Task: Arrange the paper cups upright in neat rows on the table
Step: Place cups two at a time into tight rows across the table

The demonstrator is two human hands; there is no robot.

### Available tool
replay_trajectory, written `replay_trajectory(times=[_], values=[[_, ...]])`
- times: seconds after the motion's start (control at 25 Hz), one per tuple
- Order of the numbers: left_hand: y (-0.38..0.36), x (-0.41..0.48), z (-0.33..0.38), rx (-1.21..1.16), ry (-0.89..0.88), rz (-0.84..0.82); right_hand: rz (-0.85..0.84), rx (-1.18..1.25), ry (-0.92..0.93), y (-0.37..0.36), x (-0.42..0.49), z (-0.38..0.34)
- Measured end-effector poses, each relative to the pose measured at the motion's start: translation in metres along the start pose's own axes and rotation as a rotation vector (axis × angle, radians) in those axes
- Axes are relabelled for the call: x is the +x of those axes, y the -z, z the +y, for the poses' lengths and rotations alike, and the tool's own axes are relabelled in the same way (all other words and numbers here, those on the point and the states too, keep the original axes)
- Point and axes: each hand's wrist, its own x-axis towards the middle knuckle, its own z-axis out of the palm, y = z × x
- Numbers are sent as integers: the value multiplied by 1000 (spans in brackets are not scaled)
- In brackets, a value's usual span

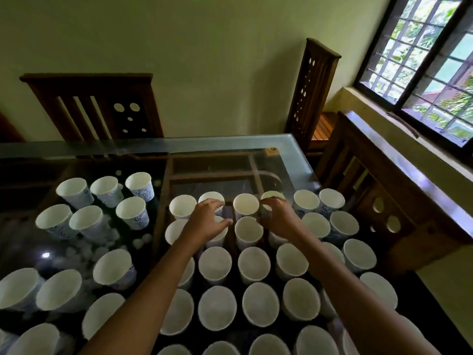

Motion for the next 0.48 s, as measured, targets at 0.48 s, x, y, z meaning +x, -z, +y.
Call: replay_trajectory(times=[0.48], values=[[-61,51,40,137,146,-33,-50,15,108,19,49,66]])
